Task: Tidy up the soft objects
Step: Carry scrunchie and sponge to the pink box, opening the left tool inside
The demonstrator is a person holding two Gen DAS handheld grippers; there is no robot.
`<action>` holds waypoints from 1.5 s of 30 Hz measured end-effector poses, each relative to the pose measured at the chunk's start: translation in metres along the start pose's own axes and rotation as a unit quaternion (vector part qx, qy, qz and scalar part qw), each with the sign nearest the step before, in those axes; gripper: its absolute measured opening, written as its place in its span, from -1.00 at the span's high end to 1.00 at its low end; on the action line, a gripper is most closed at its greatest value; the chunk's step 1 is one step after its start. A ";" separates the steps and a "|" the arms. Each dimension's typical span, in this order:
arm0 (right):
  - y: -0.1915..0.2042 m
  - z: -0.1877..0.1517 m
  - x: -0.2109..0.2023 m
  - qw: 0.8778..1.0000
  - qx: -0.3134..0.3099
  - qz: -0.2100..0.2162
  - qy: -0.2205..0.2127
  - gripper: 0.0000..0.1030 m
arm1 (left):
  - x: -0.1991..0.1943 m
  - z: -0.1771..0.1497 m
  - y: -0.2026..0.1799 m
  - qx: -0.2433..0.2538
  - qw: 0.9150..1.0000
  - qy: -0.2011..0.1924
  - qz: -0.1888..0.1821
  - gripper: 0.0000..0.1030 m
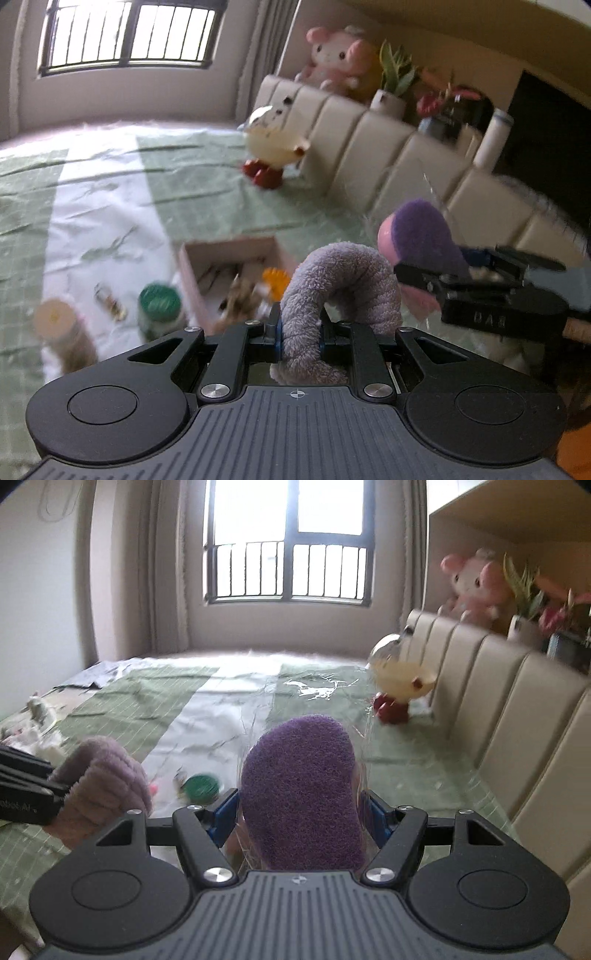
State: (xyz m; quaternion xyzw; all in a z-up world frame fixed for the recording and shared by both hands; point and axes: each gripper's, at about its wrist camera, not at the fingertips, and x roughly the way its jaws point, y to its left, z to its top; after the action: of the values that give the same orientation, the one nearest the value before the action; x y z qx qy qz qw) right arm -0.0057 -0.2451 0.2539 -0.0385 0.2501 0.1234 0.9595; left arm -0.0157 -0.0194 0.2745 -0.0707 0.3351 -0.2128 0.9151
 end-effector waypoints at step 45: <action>-0.066 -0.034 0.239 0.995 0.039 0.000 0.097 -0.37 | 0.246 0.017 0.094 0.045 0.998 0.002 0.034 0.45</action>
State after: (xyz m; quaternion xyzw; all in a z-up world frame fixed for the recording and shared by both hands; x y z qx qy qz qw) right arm 0.1968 -0.2612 0.1081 -0.0132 0.3464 0.1090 0.9316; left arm 0.1958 -0.0426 0.1188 -0.0178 0.3290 -0.1969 0.9234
